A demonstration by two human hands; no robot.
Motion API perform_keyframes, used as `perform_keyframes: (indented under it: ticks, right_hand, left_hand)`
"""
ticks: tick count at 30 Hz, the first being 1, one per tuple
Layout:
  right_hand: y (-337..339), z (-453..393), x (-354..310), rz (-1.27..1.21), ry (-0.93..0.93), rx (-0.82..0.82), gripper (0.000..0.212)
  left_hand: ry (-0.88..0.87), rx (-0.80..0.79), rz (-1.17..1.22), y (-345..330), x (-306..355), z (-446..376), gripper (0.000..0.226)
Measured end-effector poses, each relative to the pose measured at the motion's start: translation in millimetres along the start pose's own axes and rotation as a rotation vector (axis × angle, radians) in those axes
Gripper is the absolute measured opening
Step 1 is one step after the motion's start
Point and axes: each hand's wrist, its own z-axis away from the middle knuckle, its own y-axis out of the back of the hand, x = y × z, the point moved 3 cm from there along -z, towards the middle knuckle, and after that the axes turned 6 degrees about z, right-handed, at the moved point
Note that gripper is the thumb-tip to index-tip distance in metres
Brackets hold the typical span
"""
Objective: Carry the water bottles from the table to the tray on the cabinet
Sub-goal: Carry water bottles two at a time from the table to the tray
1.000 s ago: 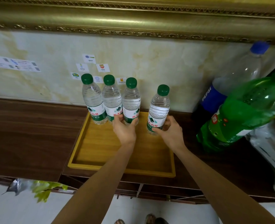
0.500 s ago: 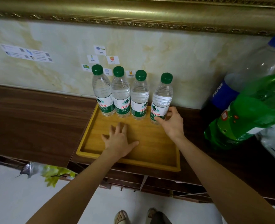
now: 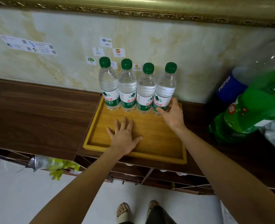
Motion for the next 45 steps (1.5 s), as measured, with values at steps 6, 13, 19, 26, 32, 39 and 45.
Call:
perform_keyframes:
  ticks: [6,13,19,26,32,39,45]
  right_hand:
    - [7.7,35.0,10.0,0.140,-0.023,-0.101,0.045]
    - [-32.4,72.4,-36.8,0.443,0.406,-0.339,0.030]
    - [-117.1,146.7,-118.0,0.653,0.957,-0.541,0.023]
    - [-246.5,328.9,-173.6,0.817,1.383,-0.861,0.033]
    - [-354.2,535.1,-218.1,0.851,1.642,-1.032,0.037]
    - [-437.5,811.5,-264.2,0.840,1.870,-1.169,0.038]
    - [-495.3,982.6,-302.2,0.786,2.042,-1.220,0.036]
  left_hand:
    - [-0.086,-0.088,-0.034,21.7,-9.2,5.9,0.075]
    - [-0.029,0.028,0.118,65.7,-58.0,66.5,0.050]
    - [0.336,0.224,0.179,63.1,-142.8,186.9,0.035]
    - [0.846,0.174,0.216,-2.9,-259.1,403.5,0.044]
    - [1.169,0.231,0.348,-56.1,-347.4,605.8,0.046]
    - [1.437,0.231,0.415,-87.9,-437.4,841.1,0.048]
    - [1.571,0.314,0.478,-98.9,-525.6,979.3,0.048]
